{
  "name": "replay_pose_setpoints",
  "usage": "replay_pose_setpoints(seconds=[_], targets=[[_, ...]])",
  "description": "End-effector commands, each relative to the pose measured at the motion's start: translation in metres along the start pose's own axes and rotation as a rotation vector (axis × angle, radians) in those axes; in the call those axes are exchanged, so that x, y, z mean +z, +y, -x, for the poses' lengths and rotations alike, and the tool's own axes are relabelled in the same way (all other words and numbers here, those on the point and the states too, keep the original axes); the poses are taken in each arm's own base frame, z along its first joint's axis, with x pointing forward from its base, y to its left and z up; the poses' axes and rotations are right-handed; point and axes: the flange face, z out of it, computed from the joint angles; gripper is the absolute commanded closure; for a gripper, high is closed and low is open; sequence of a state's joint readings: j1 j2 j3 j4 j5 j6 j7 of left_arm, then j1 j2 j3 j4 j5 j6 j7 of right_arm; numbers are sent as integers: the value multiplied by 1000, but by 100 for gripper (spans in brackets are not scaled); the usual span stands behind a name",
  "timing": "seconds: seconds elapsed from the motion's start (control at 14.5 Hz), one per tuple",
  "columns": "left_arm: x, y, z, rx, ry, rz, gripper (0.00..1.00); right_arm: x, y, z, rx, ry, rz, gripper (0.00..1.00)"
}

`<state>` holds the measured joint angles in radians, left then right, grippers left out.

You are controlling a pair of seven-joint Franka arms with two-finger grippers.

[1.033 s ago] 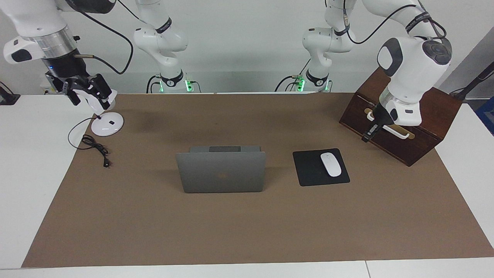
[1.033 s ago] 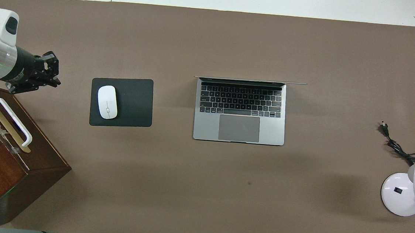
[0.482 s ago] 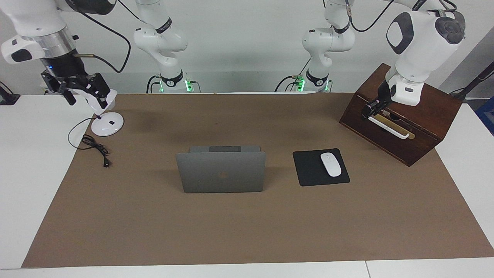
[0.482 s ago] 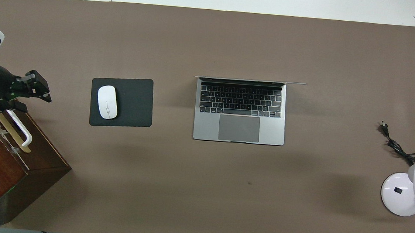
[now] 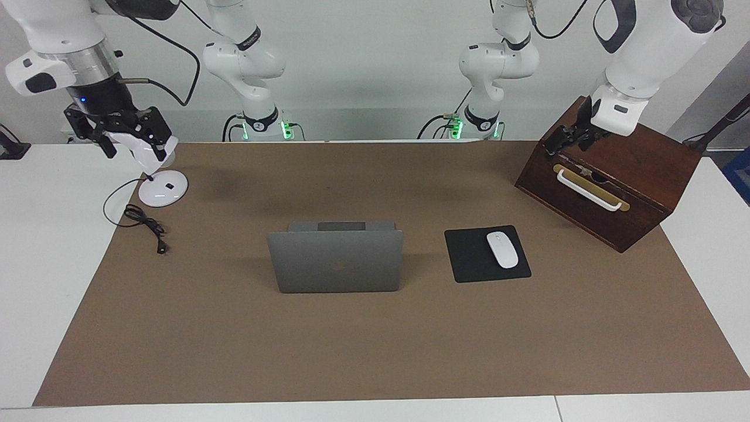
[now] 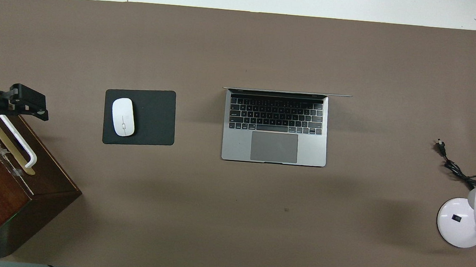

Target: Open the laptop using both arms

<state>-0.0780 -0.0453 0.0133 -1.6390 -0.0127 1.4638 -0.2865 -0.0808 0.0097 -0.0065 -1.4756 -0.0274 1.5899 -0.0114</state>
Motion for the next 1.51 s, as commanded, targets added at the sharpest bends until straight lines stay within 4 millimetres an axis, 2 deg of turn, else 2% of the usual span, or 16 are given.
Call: replay_pose_setpoints(seconds=[0.0,0.07,0.21,0.34,0.48,0.62,1.1,1.45], targets=[[-5,5,4,76,24,-33,0,-2,2,6,-75,0,23,0],[7,5,4,74,10,-34,0,-3,3,5,-86,3,25,0],[10,-2,3,58,-9,-30,0,-3,3,5,-86,3,31,0],[7,5,5,75,12,-29,0,-4,2,5,-87,6,30,0],[4,-3,4,67,2,-29,0,-6,2,7,-85,3,28,0],[-10,-6,5,61,3,-26,0,-7,1,11,-83,-18,24,0],[-8,-11,-1,96,31,-20,0,-1,-8,24,-78,-117,12,0],[-9,-14,-5,95,36,-17,0,5,-11,23,-61,-123,11,0]])
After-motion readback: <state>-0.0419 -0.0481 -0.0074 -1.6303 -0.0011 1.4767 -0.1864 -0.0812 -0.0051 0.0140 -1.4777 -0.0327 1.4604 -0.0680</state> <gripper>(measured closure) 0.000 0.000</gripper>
